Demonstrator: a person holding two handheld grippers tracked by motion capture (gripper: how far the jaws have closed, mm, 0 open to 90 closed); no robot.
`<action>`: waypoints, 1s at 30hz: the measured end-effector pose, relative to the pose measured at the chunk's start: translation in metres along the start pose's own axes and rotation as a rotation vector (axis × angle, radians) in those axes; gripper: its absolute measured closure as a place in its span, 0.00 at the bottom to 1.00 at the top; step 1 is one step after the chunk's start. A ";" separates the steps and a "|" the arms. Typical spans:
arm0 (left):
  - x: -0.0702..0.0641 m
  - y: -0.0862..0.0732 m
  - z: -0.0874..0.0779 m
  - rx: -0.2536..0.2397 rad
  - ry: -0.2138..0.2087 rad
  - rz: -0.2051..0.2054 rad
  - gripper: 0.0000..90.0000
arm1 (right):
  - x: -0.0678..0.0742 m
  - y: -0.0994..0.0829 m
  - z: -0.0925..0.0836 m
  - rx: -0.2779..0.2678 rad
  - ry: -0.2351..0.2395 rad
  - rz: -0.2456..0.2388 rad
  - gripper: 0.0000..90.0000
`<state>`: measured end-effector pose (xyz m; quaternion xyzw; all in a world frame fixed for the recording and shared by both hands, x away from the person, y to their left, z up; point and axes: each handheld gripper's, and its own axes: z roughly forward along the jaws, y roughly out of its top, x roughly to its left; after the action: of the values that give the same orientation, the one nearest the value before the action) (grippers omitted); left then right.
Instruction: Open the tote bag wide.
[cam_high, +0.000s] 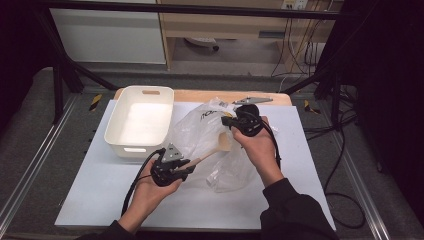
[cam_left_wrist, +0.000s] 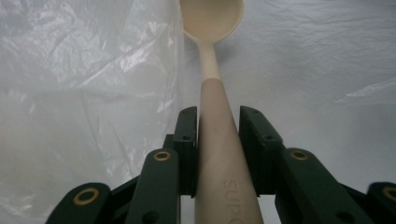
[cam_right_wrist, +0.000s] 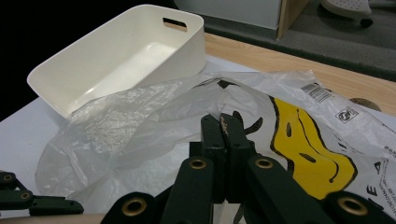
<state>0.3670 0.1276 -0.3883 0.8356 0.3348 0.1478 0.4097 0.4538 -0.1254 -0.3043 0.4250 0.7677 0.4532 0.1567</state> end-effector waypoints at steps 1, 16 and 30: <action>0.001 0.000 0.001 0.001 0.003 0.001 0.76 | 0.000 0.001 -0.002 -0.001 0.000 0.000 1.00; -0.008 0.011 0.008 -0.031 0.024 0.031 0.76 | 0.006 0.000 0.006 0.015 0.009 -0.009 1.00; -0.019 0.020 0.048 -0.051 0.054 0.021 0.76 | 0.007 -0.001 0.004 0.009 0.013 -0.009 1.00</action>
<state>0.3872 0.0776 -0.4022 0.8241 0.3329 0.1830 0.4202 0.4516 -0.1184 -0.3061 0.4191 0.7728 0.4519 0.1517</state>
